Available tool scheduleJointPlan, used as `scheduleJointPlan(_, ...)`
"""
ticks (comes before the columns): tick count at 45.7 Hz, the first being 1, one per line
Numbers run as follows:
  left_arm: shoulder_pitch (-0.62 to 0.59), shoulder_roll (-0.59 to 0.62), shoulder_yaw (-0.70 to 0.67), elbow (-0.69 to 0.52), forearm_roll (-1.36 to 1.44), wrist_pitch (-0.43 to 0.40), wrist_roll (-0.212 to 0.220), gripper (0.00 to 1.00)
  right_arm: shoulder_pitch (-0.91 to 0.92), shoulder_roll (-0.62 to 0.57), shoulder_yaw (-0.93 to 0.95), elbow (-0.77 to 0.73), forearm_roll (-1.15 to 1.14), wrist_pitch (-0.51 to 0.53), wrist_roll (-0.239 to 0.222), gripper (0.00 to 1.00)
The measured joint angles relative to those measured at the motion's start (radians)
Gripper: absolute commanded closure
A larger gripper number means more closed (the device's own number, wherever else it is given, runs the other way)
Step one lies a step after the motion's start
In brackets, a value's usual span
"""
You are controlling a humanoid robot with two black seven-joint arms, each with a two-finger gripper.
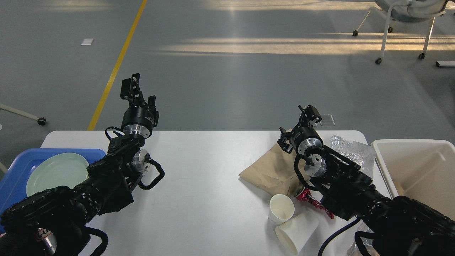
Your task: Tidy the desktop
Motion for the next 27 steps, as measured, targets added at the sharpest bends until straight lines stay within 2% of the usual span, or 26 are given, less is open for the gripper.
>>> scheduleJointPlan(27, 0.0, 0.0, 0.0, 0.0, 0.0, 0.0, -0.001, 0.02, 0.0, 0.0, 0.0, 0.0, 0.0, 0.0, 0.0, 0.0)
